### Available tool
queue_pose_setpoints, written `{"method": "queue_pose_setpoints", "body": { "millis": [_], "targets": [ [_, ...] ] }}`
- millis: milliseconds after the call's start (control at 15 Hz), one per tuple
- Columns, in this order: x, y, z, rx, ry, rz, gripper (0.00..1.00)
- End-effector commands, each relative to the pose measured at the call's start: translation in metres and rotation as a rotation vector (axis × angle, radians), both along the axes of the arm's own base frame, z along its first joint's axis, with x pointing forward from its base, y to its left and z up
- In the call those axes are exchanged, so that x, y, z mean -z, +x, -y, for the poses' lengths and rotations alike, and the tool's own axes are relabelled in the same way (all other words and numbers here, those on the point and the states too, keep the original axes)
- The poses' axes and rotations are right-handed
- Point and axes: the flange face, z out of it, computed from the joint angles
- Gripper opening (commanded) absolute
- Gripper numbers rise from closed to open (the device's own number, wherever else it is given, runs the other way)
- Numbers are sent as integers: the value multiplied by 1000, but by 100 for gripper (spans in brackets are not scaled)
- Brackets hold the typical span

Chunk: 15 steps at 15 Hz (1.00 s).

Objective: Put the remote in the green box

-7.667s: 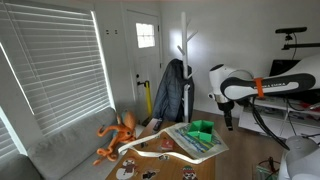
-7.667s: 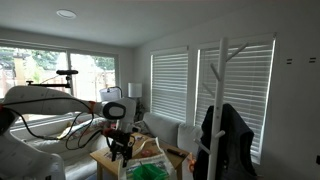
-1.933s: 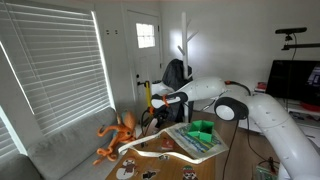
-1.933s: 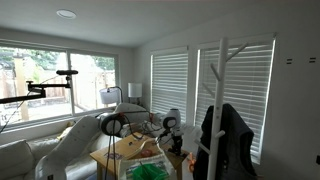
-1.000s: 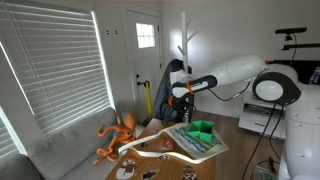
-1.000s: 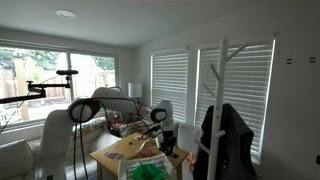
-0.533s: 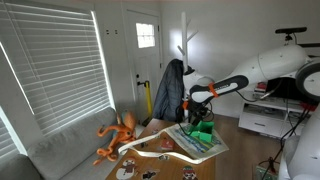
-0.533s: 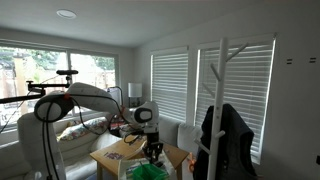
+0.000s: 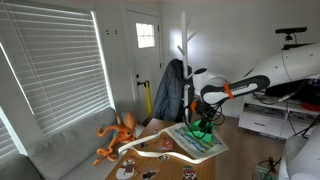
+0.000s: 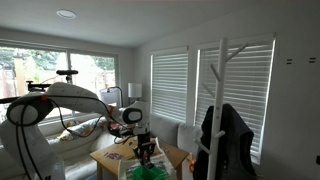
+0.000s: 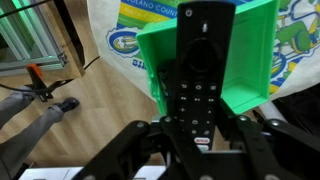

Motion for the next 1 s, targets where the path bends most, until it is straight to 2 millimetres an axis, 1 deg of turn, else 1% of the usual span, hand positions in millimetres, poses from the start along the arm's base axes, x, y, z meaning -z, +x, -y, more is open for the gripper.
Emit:
{"method": "queue_pose_setpoints", "body": {
  "millis": [0, 200, 333, 600, 933],
  "targets": [
    [5, -2, 7, -36, 5, -38, 17],
    [12, -7, 26, -62, 22, -51, 17],
    [19, -6, 32, -108, 49, -63, 17],
    [26, -8, 37, -173, 71, -101, 17],
    [35, -5, 32, -221, 83, -121, 17]
  ]
}}
